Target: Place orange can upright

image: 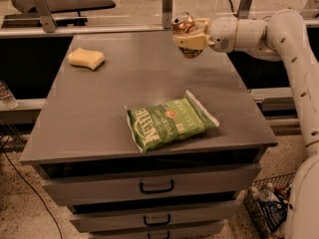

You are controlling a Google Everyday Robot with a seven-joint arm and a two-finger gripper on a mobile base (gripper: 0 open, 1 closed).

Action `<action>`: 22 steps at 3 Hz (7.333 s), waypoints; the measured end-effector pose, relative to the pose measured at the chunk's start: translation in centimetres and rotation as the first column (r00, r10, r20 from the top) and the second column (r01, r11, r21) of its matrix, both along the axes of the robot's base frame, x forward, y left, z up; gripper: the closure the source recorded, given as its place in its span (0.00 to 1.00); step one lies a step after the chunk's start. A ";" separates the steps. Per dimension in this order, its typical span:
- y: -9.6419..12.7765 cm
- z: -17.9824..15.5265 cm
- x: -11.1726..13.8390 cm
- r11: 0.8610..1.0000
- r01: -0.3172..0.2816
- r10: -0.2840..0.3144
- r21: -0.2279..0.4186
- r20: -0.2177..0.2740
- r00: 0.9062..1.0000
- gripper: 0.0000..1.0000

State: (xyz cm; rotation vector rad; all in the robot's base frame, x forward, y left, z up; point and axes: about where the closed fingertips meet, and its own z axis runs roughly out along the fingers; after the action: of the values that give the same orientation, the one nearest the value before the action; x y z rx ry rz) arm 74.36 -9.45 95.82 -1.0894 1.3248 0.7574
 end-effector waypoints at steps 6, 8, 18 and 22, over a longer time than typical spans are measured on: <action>-2.1 -6.9 -1.7 0.994 -0.101 0.100 0.041 0.019 0.995 0.00; -5.0 -6.9 -2.0 1.000 -0.011 0.011 0.005 0.001 1.000 0.00; 10.3 -10.3 -3.4 0.101 -0.237 0.410 -0.966 -0.176 0.895 0.00; 10.6 -11.2 -3.4 -0.002 -0.244 0.386 -0.970 -0.226 0.895 0.72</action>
Offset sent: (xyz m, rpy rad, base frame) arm -0.0143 -0.0118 -0.0465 0.0478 -0.0673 0.1407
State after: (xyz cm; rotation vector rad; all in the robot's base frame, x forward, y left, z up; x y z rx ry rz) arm 71.00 1.14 84.65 -2.6397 1.4651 -0.1382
